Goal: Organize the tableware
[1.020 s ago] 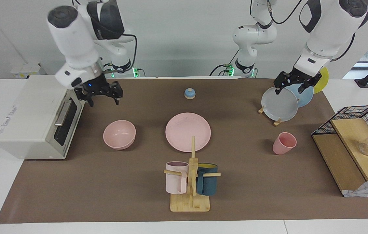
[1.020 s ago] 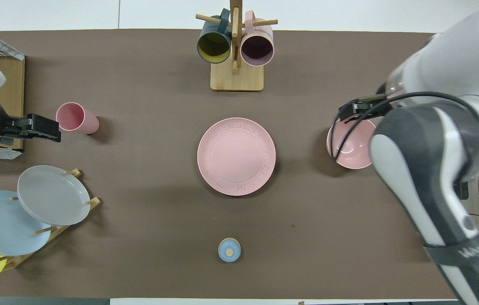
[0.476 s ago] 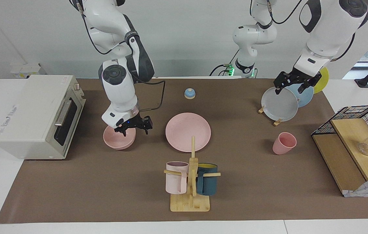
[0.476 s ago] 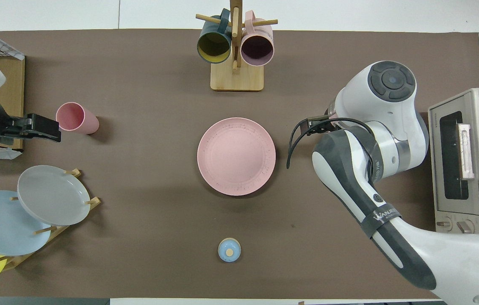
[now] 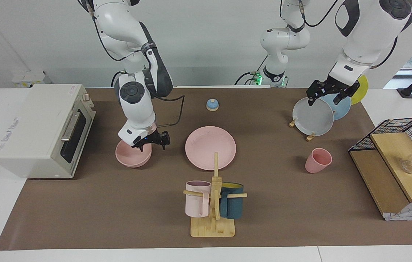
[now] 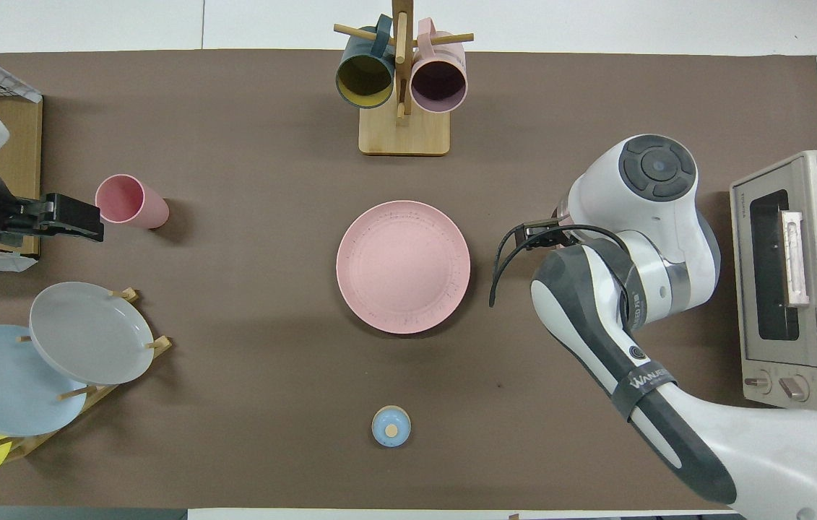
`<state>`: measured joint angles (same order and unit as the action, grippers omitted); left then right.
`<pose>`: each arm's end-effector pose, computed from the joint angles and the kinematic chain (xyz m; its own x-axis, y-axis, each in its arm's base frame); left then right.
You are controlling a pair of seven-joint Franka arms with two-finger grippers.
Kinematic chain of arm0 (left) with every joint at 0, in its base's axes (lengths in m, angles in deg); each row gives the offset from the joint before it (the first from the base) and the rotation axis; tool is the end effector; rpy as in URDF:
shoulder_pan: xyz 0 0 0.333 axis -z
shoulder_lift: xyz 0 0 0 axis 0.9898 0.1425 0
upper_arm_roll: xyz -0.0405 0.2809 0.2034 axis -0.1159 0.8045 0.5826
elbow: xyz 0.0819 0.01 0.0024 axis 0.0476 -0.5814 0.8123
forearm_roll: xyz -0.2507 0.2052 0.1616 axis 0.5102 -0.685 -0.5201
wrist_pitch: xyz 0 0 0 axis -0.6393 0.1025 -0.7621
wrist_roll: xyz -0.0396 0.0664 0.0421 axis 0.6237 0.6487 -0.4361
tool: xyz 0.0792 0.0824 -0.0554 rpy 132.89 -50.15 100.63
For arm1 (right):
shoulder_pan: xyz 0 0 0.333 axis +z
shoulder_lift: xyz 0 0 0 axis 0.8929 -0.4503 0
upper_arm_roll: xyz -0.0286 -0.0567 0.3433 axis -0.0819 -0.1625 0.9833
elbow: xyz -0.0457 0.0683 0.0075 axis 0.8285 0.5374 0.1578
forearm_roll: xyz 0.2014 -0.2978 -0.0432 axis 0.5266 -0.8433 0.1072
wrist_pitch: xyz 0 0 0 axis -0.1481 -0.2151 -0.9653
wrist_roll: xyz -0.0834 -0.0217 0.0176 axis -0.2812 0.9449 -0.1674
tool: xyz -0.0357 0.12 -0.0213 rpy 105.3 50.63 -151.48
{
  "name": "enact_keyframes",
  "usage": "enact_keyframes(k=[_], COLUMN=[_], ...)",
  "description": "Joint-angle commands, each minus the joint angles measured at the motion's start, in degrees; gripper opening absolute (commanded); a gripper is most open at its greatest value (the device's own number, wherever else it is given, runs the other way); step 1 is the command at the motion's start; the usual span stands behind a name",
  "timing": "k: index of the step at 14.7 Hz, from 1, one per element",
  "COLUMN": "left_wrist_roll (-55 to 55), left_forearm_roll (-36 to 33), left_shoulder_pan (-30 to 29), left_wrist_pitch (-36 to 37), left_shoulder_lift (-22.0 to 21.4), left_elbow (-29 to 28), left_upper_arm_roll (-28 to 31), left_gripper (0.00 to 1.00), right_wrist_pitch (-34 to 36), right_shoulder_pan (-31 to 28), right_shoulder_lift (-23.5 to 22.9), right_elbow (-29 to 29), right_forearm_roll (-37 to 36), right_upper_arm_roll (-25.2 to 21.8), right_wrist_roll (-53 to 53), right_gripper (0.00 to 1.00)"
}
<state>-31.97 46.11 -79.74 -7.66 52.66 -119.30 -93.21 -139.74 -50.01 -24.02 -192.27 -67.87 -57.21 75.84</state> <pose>0.5087 -0.0690 0.6154 0.9991 -0.0301 -0.0308 -0.0296 -0.9994 0.0162 0.5511 0.1576 0.3735 0.9959 0.0718 -0.0544 0.0725 -0.9973 0.0120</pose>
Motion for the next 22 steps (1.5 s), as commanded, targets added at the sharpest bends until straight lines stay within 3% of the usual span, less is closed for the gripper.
enact_keyframes(k=[1,3,4,8,10,12,14,16,18,22], left_wrist_roll=[-0.3,-0.3,-0.2,-0.2,0.0,-0.1,-0.1,-0.1,0.0,0.0], left_forearm_roll=[0.6,0.7,0.7,0.7,0.7,0.7,0.7,0.7,0.7,0.6], left_shoulder_pan=[0.7,0.4,0.1,0.0,-0.2,-0.4,-0.4,-0.4,-0.5,-0.9], left_wrist_pitch=[-1.4,-3.1,-4.8,-11.6,-12.3,-13.4,-15.8,-17.7,-19.2,-22.9], left_shoulder_lift=[-0.5,1.3,2.6,10.6,11.4,12.2,14.1,15.4,15.9,18.8], left_elbow=[-0.6,-0.6,-0.7,-0.8,-0.8,-0.6,-0.6,-1.2,-2.4,-2.6], left_upper_arm_roll=[0.8,0.8,0.8,0.8,0.8,0.9,0.9,0.9,0.9,0.9], left_gripper=[1.0,1.0,1.0,1.0,1.0,1.0,1.0,1.0,1.0,1.0], right_wrist_pitch=[-1.8,-1.8,-1.8,-1.0,2.2,9.8,22.9,28.0,26.8,20.0], right_shoulder_pan=[-0.2,-0.1,-0.1,0.4,3.3,7.0,11.2,15.3,20.8,21.5], right_shoulder_lift=[1.6,1.6,1.6,1.4,1.1,-1.7,-11.3,-19.4,-24.0,-25.1], right_elbow=[-3.0,-3.0,-3.0,-2.1,1.3,11.0,30.1,44.4,49.8,49.4], right_forearm_roll=[-0.7,-3.6,-5.2,-8.2,-8.2,-7.3,-7.1,-5.0,-4.6,-3.5], right_upper_arm_roll=[0.0,0.1,0.1,0.2,0.2,0.2,0.3,1.6,1.9,2.9], right_wrist_roll=[-0.6,-1.4,-1.5,-1.6,-1.0,0.9,9.8,17.8,25.4,28.6], right_gripper=[0.39,0.08,0.0,0.0,0.0,0.0,0.0,0.0,0.0,0.0])
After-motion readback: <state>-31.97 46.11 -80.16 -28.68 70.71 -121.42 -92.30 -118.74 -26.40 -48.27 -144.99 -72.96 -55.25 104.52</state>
